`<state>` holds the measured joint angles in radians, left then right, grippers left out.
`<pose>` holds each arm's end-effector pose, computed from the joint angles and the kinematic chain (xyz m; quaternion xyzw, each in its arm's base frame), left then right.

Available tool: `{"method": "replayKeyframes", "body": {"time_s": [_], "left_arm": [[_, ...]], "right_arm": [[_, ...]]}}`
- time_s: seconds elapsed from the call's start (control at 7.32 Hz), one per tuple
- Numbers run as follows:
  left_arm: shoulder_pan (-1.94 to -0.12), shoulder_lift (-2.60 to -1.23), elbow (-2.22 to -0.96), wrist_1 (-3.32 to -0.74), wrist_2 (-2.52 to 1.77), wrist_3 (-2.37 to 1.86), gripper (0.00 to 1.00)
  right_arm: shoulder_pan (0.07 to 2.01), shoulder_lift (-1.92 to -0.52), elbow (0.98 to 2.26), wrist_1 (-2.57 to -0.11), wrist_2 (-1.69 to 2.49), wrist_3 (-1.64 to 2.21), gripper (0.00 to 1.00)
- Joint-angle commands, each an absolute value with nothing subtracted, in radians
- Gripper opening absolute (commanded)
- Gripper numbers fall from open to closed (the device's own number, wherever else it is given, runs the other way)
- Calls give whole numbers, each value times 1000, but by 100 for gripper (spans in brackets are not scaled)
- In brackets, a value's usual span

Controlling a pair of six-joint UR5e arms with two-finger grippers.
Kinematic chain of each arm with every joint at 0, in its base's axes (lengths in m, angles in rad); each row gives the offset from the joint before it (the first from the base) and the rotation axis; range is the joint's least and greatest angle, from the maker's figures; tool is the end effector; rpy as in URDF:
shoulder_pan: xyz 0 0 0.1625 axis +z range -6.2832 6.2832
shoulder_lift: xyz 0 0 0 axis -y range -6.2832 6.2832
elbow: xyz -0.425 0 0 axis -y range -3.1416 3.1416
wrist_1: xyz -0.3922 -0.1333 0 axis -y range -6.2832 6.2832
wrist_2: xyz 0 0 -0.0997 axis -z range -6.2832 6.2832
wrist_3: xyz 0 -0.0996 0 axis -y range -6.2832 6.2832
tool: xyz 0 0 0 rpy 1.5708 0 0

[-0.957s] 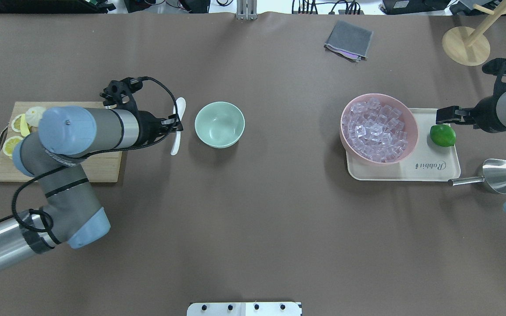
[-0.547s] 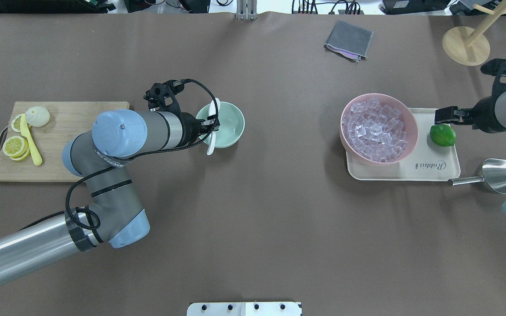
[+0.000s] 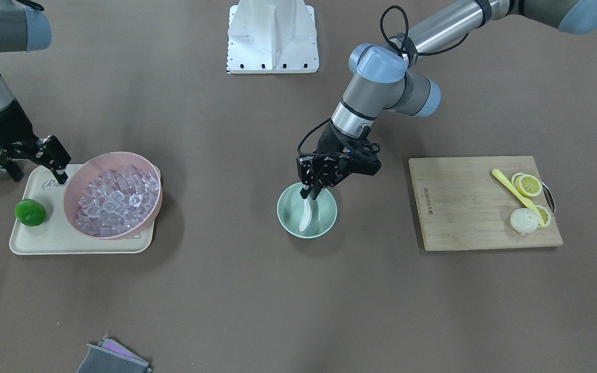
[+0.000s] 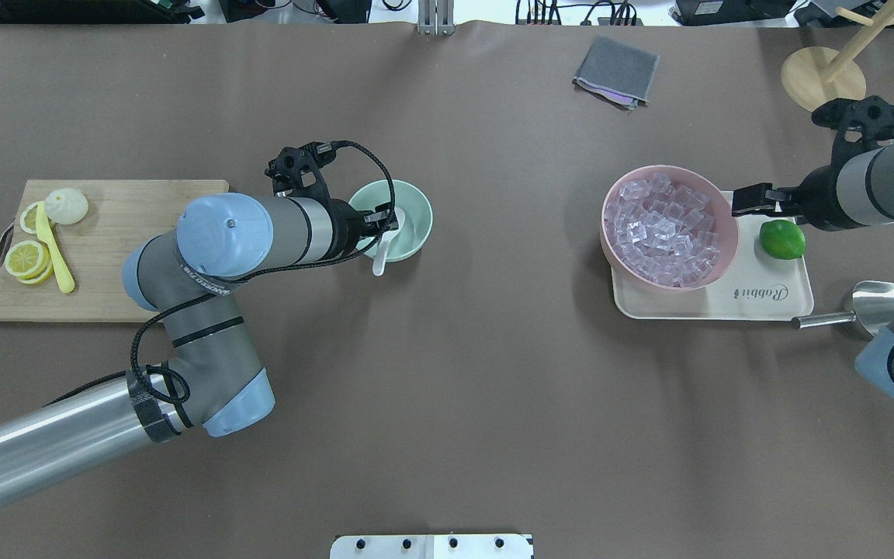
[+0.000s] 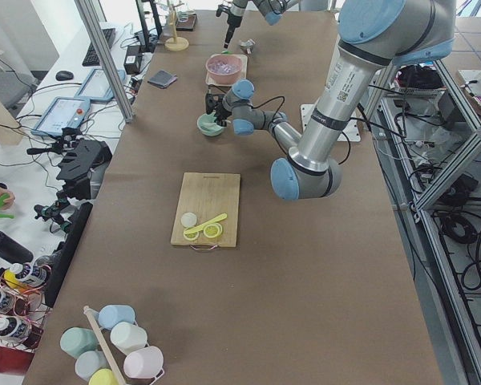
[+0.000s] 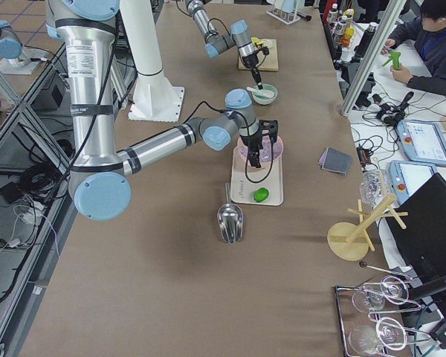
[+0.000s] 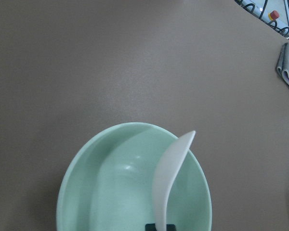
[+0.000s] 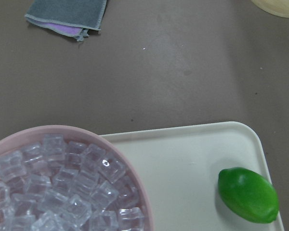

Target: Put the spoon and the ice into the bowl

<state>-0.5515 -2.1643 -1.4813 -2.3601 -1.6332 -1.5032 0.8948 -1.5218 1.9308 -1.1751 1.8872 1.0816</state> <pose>0.5331 -0.4771 0.2568 0.1597 0.5812 -0.1729 0.7790 -0.2443 -0.4681 0.4248 0.1351 -0.3902 0.1226 0.9025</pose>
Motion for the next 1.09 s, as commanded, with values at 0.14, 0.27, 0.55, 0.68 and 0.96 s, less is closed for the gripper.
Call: {"method": "replayKeyframes", "body": {"time_s": [0.14,0.27,0.55,0.68,0.96], "left_arm": [[-567,-2161,-1505,-2356,-1660,-1488,98],[-612,-2154,-1514,-2338,-1754,-1427,98],[-760,-2067,-1564,-2286,-1974,-1273,98],[-881,-2021,-1592,-2229,-2132,-1152,98],[-1094,-1906,-1614,-2139,-2331,-800,99]], "right_arm": [[876,-1436,1936,-1253,1894,1108,97],[859,-1392,1934,-1323,1884,1108,97],[800,-1338,1931,-1383,1843,1108,98],[776,-1329,1930,-1387,1830,1108,98],[735,-1328,1924,-1387,1777,1100,98]]}}
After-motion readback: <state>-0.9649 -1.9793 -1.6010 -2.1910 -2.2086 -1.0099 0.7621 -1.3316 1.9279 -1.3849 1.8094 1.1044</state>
